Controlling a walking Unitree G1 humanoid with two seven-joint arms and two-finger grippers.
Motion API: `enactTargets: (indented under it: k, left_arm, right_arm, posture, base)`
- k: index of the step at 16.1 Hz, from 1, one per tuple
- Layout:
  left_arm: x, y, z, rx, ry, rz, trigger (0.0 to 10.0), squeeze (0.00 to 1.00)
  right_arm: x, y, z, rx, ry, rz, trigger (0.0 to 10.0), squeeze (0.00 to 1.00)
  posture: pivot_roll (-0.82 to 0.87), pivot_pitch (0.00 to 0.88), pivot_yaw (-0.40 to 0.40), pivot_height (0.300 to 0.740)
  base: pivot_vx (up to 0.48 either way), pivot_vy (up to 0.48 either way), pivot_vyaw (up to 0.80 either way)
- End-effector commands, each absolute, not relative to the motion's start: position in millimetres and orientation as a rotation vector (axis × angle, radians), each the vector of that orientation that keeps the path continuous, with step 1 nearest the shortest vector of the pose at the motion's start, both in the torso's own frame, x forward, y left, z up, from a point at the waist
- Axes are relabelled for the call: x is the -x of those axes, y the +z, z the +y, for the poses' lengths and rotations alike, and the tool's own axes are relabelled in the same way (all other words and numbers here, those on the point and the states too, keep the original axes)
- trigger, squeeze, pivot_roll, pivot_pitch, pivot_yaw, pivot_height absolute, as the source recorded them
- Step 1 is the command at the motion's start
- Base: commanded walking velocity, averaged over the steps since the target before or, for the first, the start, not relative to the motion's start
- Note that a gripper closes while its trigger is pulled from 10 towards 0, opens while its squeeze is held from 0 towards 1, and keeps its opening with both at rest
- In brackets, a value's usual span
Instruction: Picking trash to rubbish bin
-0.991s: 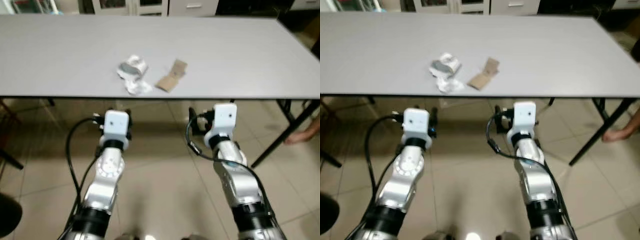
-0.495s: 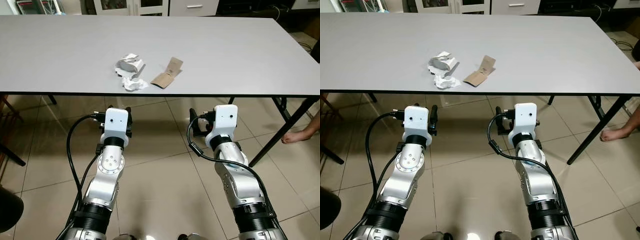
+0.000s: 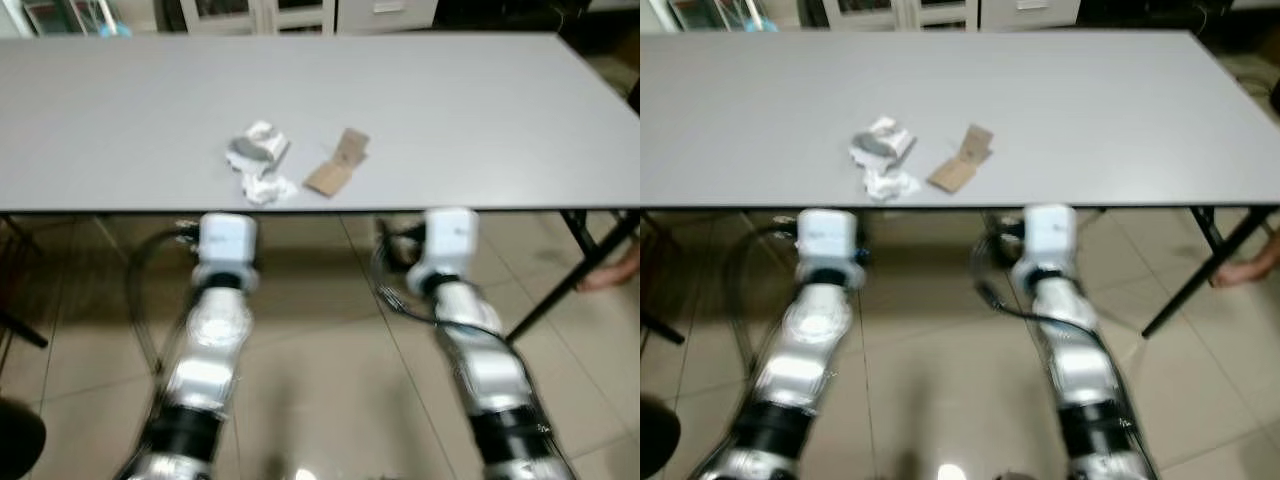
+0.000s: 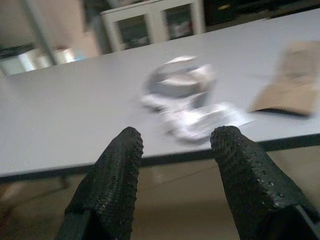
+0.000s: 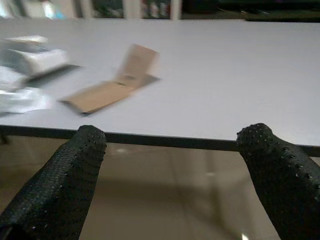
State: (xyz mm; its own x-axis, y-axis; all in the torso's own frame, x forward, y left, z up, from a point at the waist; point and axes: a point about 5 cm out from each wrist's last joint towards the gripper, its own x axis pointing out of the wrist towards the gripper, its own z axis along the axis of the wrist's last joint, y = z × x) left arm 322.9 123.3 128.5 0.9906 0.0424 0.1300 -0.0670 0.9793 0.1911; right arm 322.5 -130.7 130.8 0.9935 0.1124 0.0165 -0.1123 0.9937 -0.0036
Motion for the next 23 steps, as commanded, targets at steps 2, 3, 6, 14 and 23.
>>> enactTargets:
  k: [2, 3, 6, 14, 23]
  left_arm:
    - [-323.9, 125.8, 134.1, -0.215, 0.090, -0.105, 10.0, 0.00]
    - [-324.0, 125.6, 133.5, -0.215, 0.087, -0.105, 10.0, 0.00]
    - [-324.0, 125.4, 132.7, -0.215, 0.084, -0.105, 10.0, 0.00]
    - [-322.3, 123.8, 132.7, -0.220, 0.082, -0.097, 10.0, 0.00]
    - [-321.6, 123.8, 127.3, -0.214, 0.027, -0.108, 10.0, 0.00]
  right_arm:
    - [-322.4, 133.9, -118.7, -0.014, 0.152, -0.023, 10.0, 0.00]
    - [-322.3, 133.8, -117.9, -0.014, 0.155, -0.024, 10.0, 0.00]
    - [-322.0, 133.5, -116.7, -0.014, 0.163, -0.023, 10.0, 0.00]
    - [-320.4, 132.0, -113.4, -0.017, 0.181, -0.014, 10.0, 0.00]
    - [-321.3, 131.7, -113.3, -0.015, 0.187, -0.008, 10.0, 0.00]
  posture:
    - [-0.05, 0.116, 0.008, 0.740]
    - [-0.05, 0.113, 0.010, 0.740]
    - [-0.05, 0.110, 0.010, 0.740]
    - [-0.04, 0.125, 0.009, 0.740]
    - [-0.04, 0.131, 0.009, 0.740]
  base:
    - [0.386, 0.000, 0.00]
    - [0.398, 0.000, 0.00]
    - [0.395, 0.000, 0.00]
    - [0.382, 0.000, 0.00]
    - [0.234, 0.000, 0.00]
